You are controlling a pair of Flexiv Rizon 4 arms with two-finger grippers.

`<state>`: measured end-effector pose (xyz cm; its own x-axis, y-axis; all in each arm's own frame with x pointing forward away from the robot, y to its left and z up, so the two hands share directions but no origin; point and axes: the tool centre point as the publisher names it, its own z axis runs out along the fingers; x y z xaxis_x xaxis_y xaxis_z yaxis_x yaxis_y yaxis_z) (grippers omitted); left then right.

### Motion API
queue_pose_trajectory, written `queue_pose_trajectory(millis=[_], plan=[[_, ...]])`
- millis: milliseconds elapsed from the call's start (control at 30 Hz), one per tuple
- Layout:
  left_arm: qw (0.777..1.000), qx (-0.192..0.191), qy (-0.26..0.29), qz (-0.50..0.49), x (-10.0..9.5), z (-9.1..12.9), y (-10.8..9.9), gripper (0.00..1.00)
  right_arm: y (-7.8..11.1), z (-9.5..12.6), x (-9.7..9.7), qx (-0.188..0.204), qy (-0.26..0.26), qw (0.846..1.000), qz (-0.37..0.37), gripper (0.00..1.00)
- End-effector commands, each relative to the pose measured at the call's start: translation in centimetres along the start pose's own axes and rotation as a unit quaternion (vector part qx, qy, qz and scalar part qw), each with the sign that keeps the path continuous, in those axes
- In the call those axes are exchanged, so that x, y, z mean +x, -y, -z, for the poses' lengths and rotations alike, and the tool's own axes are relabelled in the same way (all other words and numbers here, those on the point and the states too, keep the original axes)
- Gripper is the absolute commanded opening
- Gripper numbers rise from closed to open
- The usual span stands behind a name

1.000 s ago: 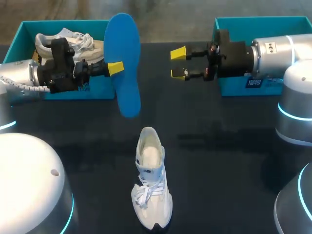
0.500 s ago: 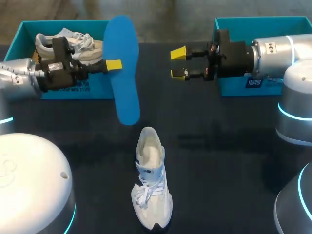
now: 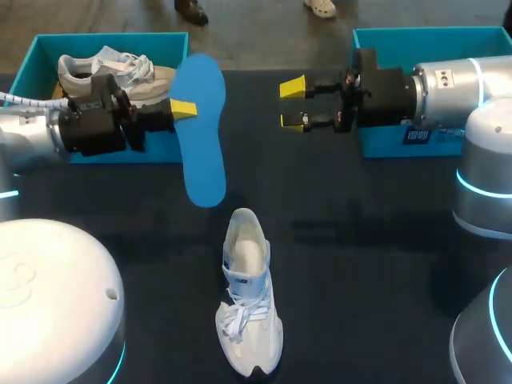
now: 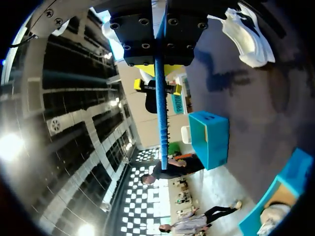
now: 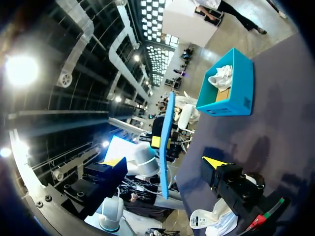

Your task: Take the shoe out of the shoebox, open the shoe tongue, remove and reinsert the insole, then place the shoe into the shoebox

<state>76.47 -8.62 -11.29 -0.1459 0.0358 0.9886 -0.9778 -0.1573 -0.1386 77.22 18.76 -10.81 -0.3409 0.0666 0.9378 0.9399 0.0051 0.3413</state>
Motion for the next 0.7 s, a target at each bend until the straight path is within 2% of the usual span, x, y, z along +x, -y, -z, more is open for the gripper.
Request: queue_pose_trajectory(millis=[33,700], plan=[[0.994,-0.022,-0.024,0.106,-0.5,-0.3,-0.2,0.0,0.1,-0.1,0.0,-0.001,0.0,1.0,0.0,1.0],[0.992,-0.017,-0.035,0.116,-2.5,-1.1,-0.4,0.0,0.1,-0.1,0.0,-0.001,0.0,1.0,0.0,1.0]])
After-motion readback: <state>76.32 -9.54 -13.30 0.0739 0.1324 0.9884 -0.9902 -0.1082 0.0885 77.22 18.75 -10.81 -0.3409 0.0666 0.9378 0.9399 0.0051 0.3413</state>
